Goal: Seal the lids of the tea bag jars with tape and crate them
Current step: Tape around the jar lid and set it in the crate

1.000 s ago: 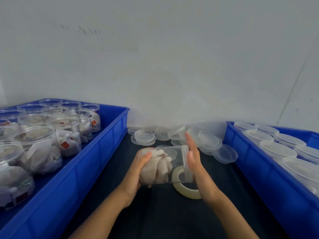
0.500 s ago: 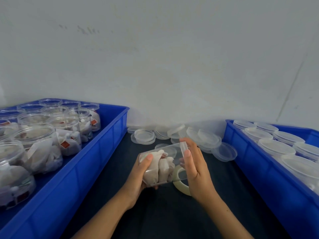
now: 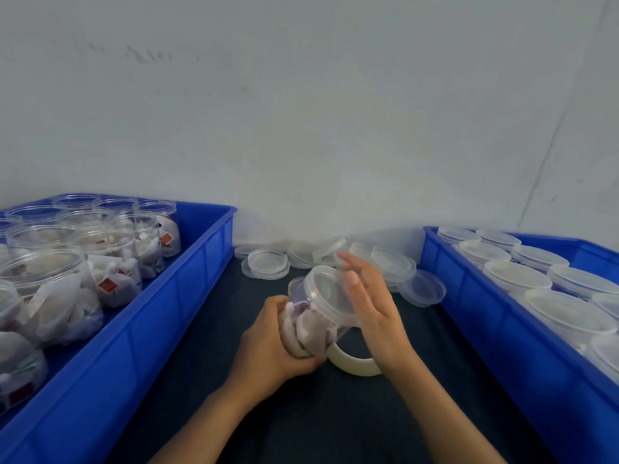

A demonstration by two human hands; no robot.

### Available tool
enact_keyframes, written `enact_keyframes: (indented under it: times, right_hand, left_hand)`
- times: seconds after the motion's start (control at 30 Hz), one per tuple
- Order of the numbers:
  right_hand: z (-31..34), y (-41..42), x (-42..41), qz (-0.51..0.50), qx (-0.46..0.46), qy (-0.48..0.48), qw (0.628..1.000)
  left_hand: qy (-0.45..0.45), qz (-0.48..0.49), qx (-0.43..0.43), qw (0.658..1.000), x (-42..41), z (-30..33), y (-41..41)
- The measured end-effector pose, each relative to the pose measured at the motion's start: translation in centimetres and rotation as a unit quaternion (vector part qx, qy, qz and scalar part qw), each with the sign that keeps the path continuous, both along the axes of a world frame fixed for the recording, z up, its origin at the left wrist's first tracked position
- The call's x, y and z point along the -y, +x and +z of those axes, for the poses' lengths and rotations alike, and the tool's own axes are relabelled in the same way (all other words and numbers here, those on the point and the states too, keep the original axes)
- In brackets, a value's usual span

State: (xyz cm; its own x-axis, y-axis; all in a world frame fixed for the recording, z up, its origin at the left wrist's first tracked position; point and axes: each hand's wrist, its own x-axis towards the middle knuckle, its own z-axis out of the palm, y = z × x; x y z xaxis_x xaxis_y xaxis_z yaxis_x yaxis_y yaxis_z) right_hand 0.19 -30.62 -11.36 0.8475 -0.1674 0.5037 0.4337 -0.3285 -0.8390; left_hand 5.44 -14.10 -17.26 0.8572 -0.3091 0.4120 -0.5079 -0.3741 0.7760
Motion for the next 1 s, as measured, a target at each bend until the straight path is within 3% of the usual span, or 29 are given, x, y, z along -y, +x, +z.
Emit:
enact_keyframes:
  times: [0.07,0.13,0.23,0.37,0.43,0.53,0.63,0.73,0.8,0.87,0.93,1.0]
  right_hand:
    - [0.1,0.2,0.8,-0.015,-0.03,-0.014,0.999]
    - [-0.5,0.1,1.6,-0.07,-0.11,-0.125,0.984]
    - [-2.6,-0.9,2.0,-0.09,-0.197,-0.296,0.93]
    - [-3.9,-2.1,1.6,-0.134,-0.204,-0.48,0.843]
    - [-3.8,-2.3,1.4,-0.137,-0.185,-0.508,0.83]
    - [-3.7,-2.4,1.4,-0.138,-0.166,-0.49,0.845]
    - [-3.6,-2.7,1.5,-0.14,-0.182,-0.375,0.898]
    - [-4.1,-2.9,1.6,-0.113,-0.182,-0.22,0.952]
    - [-4.4,-3.0,1.3,-0.096,-0.158,-0.145,0.972]
    - [-4.7,-3.0,0.8,-0.087,-0.138,-0.093,0.982]
    - [-4.9,-3.1,0.1,-0.073,-0.125,-0.064,0.987]
    - [-5.2,-3.2,-0.4,-0.052,-0.11,-0.058,0.991]
  left_hand:
    - [-0.048,0.026,-0.043,0.998,0.1,-0.3,0.4]
    - [-0.069,0.053,-0.063,0.994,0.0,-0.5,0.7]
    - [-0.052,0.085,-0.075,0.992,-0.2,-0.8,1.2]
    - [-0.045,0.077,-0.114,0.99,-0.6,-0.7,1.3]
    - [-0.036,0.07,-0.123,0.989,-0.7,-0.8,1.3]
    - [-0.013,0.071,-0.124,0.99,-0.5,-0.6,1.0]
    - [0.045,0.106,-0.062,0.991,-0.2,0.0,0.3]
    - [-0.042,0.172,0.137,0.975,0.0,1.4,-0.8]
    - [-0.049,0.206,0.33,0.92,0.2,2.1,-1.4]
    - [-0.014,0.134,0.423,0.896,0.8,2.4,-2.0]
    - [0.033,0.034,0.4,0.915,1.5,2.1,-2.5]
    - [0.055,-0.015,0.312,0.948,1.9,1.7,-3.0]
